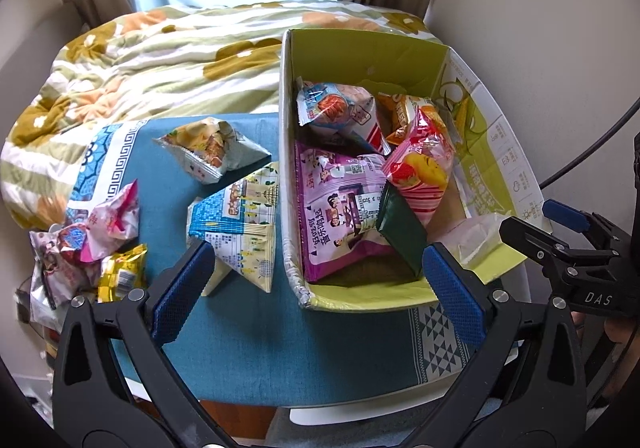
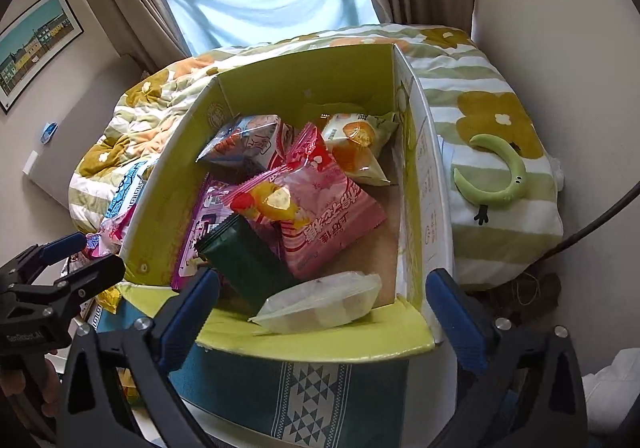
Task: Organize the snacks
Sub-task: 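Carry the green packet and white packet into the yellow box, opening both tools, then withdraw both tools from the box toward the remaining snack bags, then grasp the brown Sponge Crunch bag with the left tool while the right grasps the yellow checkered bag, then carry both bags into the yellow box and open both tools, then withdraw both tools and move the left tool to the white TATRL bag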
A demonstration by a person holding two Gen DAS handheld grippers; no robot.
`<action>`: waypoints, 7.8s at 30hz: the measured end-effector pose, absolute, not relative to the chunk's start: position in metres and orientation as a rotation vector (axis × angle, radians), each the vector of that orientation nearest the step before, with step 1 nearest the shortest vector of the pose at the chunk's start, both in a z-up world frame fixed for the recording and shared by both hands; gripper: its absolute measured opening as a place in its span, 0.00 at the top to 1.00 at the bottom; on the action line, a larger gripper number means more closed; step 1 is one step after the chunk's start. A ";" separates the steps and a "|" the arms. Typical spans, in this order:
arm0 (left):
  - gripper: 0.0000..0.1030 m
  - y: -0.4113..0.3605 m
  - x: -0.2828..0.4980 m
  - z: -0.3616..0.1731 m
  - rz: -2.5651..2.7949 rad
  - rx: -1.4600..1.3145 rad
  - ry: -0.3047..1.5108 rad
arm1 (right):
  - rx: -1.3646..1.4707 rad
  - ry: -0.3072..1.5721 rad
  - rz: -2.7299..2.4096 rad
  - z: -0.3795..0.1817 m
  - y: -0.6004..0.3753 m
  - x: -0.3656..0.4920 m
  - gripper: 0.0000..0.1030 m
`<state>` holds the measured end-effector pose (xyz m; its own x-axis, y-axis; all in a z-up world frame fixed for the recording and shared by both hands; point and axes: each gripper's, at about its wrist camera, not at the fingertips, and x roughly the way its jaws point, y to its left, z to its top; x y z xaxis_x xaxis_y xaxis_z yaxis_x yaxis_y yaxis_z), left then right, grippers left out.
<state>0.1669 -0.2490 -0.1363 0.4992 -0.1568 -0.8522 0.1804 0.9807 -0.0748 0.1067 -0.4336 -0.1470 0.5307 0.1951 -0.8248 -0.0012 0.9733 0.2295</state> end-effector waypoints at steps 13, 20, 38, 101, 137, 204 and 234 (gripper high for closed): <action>0.00 -0.228 0.129 -0.101 -0.134 0.019 0.941 | 0.158 0.908 0.154 -0.109 -0.423 0.088 0.00; 0.00 -0.187 0.114 -0.080 -0.074 0.006 0.900 | 0.156 0.837 0.234 -0.079 -0.393 0.089 0.00; 0.00 0.003 0.134 -0.085 -0.096 0.071 0.948 | 0.166 0.828 0.293 -0.065 -0.215 0.106 0.00; 0.35 0.060 0.249 -0.242 -0.397 0.325 1.304 | 0.121 1.246 0.194 -0.251 -0.069 0.164 0.64; 0.35 -0.121 0.266 -0.062 -0.454 0.129 0.944 | 0.177 0.877 0.035 -0.068 -0.260 0.138 0.64; 0.00 -0.243 0.270 -0.110 -0.236 0.068 1.032 | 0.250 0.950 0.179 -0.105 -0.417 0.221 0.00; 0.00 -0.002 0.142 -0.084 -0.147 0.124 0.979 | 0.215 0.837 0.155 -0.058 -0.226 0.127 0.00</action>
